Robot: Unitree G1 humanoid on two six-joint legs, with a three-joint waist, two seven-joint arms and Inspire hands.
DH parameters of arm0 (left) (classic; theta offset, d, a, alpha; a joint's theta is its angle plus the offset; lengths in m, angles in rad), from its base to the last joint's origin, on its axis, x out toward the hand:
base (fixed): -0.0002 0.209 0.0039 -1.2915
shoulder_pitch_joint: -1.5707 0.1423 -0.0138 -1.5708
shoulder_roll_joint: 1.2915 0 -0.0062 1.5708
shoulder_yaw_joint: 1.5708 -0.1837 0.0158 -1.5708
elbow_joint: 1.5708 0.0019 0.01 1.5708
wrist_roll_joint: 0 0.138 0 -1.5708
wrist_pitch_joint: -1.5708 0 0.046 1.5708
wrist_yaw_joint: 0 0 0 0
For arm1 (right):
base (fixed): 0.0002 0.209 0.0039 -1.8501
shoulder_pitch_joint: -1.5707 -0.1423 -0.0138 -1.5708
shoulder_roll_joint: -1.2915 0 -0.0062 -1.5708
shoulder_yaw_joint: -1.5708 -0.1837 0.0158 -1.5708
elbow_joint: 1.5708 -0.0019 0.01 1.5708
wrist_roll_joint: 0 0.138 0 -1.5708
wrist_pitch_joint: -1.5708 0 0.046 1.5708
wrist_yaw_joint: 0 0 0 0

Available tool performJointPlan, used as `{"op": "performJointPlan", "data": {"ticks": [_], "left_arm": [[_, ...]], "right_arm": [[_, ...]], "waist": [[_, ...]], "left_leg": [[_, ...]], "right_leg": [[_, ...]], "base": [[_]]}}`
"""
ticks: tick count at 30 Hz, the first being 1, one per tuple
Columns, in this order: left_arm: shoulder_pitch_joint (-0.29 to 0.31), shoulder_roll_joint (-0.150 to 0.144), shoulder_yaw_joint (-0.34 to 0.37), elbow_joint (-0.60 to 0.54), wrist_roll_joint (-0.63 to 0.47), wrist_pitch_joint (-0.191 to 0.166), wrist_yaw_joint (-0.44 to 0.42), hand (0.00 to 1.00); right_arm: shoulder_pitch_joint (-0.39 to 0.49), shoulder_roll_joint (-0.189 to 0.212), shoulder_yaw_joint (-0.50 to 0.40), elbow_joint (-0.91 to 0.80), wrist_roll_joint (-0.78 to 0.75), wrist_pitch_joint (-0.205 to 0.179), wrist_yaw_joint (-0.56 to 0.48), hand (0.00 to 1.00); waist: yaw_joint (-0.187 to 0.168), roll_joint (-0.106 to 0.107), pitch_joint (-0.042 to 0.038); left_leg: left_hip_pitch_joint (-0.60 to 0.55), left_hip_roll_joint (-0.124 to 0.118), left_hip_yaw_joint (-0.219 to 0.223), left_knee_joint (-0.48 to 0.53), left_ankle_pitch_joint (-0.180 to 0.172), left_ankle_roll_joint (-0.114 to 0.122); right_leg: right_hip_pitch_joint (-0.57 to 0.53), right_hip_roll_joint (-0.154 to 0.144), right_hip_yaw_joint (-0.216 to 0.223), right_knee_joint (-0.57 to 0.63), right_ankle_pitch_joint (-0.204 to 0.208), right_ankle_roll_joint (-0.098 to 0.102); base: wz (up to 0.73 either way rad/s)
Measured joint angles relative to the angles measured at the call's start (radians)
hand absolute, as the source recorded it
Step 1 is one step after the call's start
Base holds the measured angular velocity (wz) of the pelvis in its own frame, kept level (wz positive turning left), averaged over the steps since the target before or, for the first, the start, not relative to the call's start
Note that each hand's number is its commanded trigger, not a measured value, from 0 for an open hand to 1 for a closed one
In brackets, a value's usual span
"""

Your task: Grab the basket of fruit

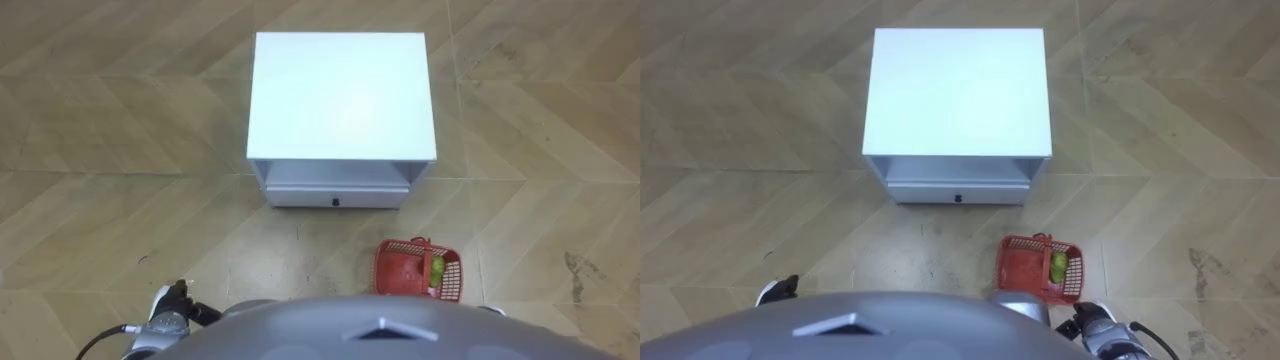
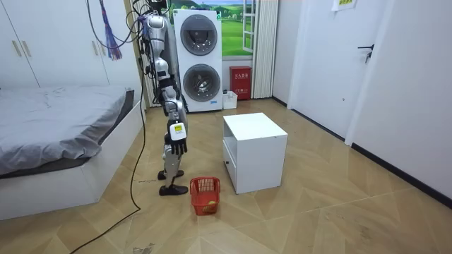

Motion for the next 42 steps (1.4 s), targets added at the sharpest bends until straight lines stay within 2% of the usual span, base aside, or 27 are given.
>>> {"op": "performJointPlan", "data": {"ticks": [10,17,24,42], "left_arm": [[-0.001,0.000,0.000,-0.011,0.001,0.000,-0.005,0.00],[-0.002,0.000,0.001,-0.016,0.000,-0.001,-0.003,0.00],[0.007,0.001,0.002,-0.015,-0.001,-0.020,-0.003,0.00],[0.016,0.004,0.003,-0.016,-0.001,-0.021,-0.004,0.00]], "right_arm": [[-0.002,0.000,0.000,-0.021,-0.003,0.000,-0.002,0.00],[-0.002,-0.001,-0.002,-0.023,-0.003,-0.001,-0.011,0.00],[0.000,-0.001,-0.003,-0.023,-0.003,-0.009,-0.010,0.00],[0.018,-0.001,-0.012,-0.030,-0.003,-0.012,0.005,0.00]], "waist": [[0.003,0.001,-0.0003],[-0.004,0.002,-0.0012],[-0.005,0.001,-0.0002],[-0.004,-0.003,-0.0013]], "left_leg": [[-0.003,0.000,0.012,0.000,0.000,0.000],[0.000,0.000,0.001,0.000,0.000,0.000],[0.002,0.000,-0.010,0.000,0.000,0.000],[0.004,0.000,-0.016,0.001,0.000,0.000]], "right_leg": [[-0.012,0.000,0.002,-0.001,0.000,0.000],[-0.006,-0.001,-0.004,0.001,0.000,0.000],[0.004,-0.001,-0.009,0.002,0.000,0.000],[0.009,-0.002,-0.016,0.002,0.000,0.000]], "base": [[-0.01],[0.01],[0.02],[0.01]]}}
